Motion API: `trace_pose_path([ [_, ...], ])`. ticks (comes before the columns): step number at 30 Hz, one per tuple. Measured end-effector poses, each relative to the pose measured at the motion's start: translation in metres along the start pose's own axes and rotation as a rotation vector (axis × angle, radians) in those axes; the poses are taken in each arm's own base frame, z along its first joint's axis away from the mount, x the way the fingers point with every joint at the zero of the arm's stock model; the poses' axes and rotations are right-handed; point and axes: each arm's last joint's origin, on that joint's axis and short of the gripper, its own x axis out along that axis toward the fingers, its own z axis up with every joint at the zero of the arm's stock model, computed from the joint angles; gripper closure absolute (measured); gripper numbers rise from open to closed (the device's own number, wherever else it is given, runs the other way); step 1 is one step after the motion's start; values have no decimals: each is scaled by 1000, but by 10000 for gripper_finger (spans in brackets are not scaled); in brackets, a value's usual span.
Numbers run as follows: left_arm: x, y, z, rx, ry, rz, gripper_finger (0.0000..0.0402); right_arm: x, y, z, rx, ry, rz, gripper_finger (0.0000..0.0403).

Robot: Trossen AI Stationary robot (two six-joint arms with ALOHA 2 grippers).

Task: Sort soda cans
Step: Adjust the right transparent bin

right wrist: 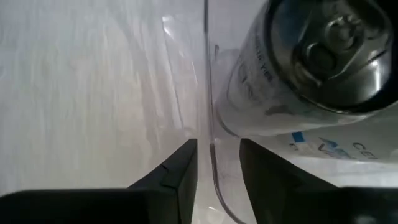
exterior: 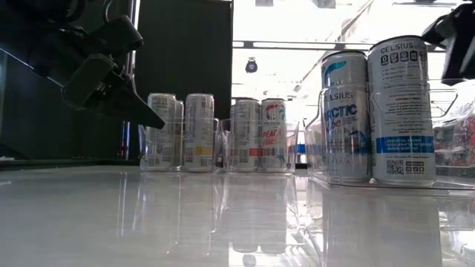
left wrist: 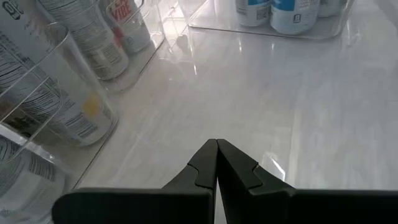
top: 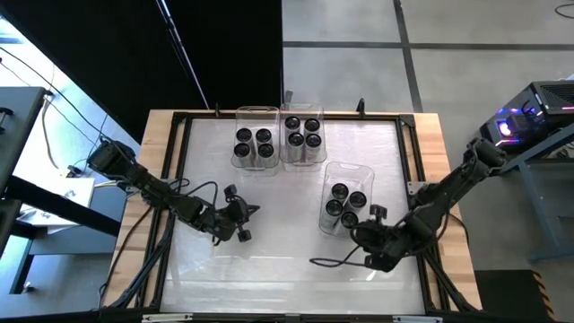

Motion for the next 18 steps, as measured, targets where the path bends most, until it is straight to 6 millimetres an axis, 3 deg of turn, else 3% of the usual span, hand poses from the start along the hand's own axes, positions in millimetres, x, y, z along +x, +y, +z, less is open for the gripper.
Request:
trace_pose_path([
  [9, 0, 0, 0, 11, 0, 0, 401, 20, -3, 6, -86, 90, -19, 301],
  [16, 0, 0, 0, 10, 0, 0, 401, 30, -2, 7, -83, 114, -42, 389],
  [18, 0, 0, 0, 10, 0, 0, 401, 29, -5, 7, -86, 126, -54, 395],
])
